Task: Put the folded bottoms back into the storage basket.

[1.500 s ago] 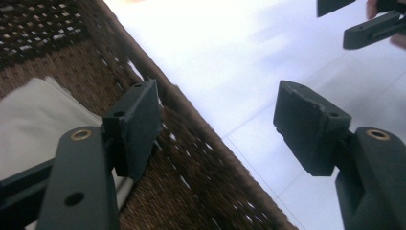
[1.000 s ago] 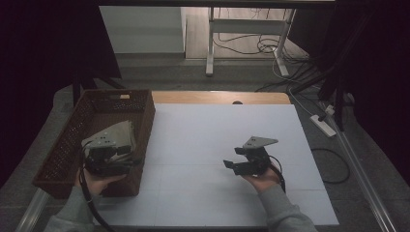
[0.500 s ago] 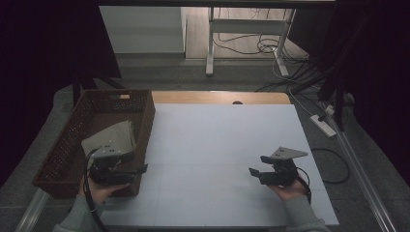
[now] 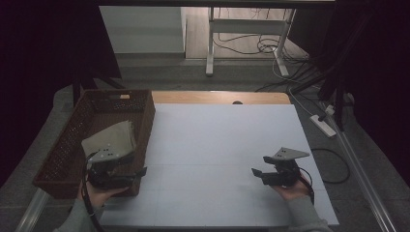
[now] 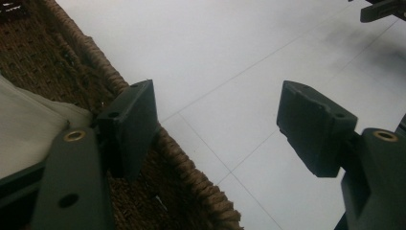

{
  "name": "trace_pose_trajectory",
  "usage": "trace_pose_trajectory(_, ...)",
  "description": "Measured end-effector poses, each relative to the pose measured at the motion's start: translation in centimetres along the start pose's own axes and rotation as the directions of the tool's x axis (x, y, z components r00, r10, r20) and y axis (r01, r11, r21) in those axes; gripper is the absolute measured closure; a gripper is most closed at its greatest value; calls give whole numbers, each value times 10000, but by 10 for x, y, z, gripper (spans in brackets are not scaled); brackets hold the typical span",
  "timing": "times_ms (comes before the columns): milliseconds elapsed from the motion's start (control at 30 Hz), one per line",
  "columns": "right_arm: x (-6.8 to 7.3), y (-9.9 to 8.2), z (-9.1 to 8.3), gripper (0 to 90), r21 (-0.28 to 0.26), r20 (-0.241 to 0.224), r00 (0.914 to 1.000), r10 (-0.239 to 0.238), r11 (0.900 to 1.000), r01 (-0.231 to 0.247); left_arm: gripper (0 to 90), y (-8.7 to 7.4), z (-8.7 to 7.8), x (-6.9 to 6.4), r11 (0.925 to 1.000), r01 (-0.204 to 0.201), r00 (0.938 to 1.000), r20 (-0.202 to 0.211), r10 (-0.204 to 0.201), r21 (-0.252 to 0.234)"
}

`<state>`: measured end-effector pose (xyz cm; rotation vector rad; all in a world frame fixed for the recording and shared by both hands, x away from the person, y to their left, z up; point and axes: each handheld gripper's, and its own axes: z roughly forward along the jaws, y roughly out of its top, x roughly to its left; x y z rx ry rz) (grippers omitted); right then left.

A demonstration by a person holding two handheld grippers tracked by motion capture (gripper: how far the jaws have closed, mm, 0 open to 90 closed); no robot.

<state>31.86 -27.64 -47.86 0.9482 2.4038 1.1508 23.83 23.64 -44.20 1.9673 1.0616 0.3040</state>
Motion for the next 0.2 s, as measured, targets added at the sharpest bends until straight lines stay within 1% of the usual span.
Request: trace_pose_trajectory(200, -1, 0, -1, 315, -70, 64, 10000, 27, 10000, -27, 288, 0, -1, -1, 10000, -39, 10000, 12, 39, -36)
